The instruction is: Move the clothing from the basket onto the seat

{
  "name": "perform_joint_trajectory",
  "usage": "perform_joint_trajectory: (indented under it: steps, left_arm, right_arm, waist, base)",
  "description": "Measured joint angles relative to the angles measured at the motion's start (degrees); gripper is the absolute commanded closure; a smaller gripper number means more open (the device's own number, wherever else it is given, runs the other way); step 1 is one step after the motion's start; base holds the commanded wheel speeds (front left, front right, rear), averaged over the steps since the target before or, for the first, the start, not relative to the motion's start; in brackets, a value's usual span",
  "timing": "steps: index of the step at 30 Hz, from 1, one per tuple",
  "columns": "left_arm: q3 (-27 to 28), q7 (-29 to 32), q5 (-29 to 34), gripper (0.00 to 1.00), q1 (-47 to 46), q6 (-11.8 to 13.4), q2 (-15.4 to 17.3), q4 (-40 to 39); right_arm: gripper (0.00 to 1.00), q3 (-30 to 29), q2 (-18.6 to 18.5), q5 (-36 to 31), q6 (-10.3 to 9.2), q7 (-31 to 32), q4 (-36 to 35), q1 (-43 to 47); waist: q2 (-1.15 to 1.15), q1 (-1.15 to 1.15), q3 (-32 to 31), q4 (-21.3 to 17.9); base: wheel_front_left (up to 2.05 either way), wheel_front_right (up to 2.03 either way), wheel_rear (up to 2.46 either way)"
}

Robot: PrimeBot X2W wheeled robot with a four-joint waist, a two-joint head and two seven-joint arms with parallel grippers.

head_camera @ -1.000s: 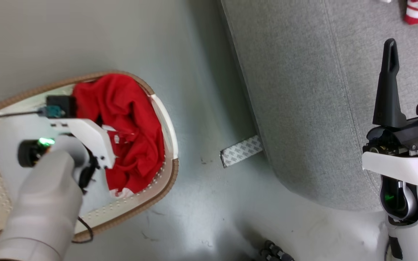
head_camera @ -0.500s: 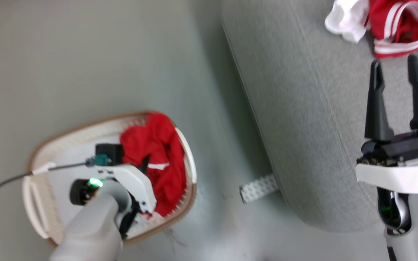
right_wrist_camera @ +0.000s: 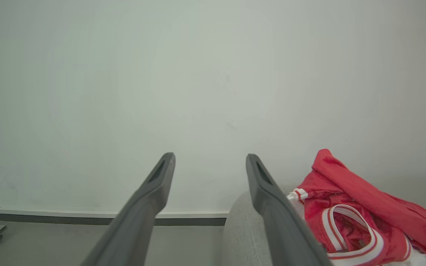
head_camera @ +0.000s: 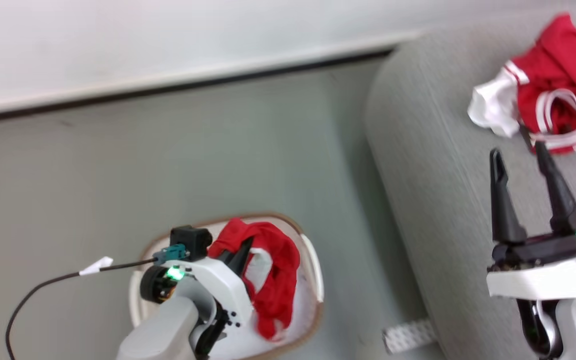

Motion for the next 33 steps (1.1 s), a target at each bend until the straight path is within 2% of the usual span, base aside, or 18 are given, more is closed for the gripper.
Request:
perform_joint_trajectory:
  steps: [7, 15, 26, 33]
  left_arm:
    - [2.3, -0.1, 3.8, 1.0, 2.5, 0.0, 1.1, -8.0]
    - [4.7, -0.1, 9.6, 1.0, 4.2, 0.8, 2.3, -17.7]
    - [5.3, 0.7, 12.5, 1.0, 3.0, 2.6, 4.4, -29.7]
    - [6.0, 3.3, 12.5, 1.0, 2.1, 4.4, 5.6, -36.9]
  right_arm:
    - [0.0, 2.3, -1.6, 0.6, 0.0, 0.0, 3.3, 2.8]
    - [0.0, 5.2, -1.5, 1.7, 0.0, 0.0, 5.7, 5.3]
    - [0.0, 10.3, -0.7, 3.4, 0.0, 0.0, 7.9, 7.4]
    - [0.0, 12.5, -0.3, 4.0, 0.0, 0.0, 8.5, 7.5]
  waist:
    - [0.0, 0.0, -6.4, 5.4]
    - [0.0, 0.0, -12.1, 10.3]
    - [0.0, 0.0, -17.2, 14.9]
    - [0.0, 0.01, -18.2, 15.6]
  base:
    - [0.0, 0.0, 0.0]
    - [0.0, 0.0, 0.0]
    - [0.0, 0.0, 0.0]
    - [0.0, 0.0, 0.0]
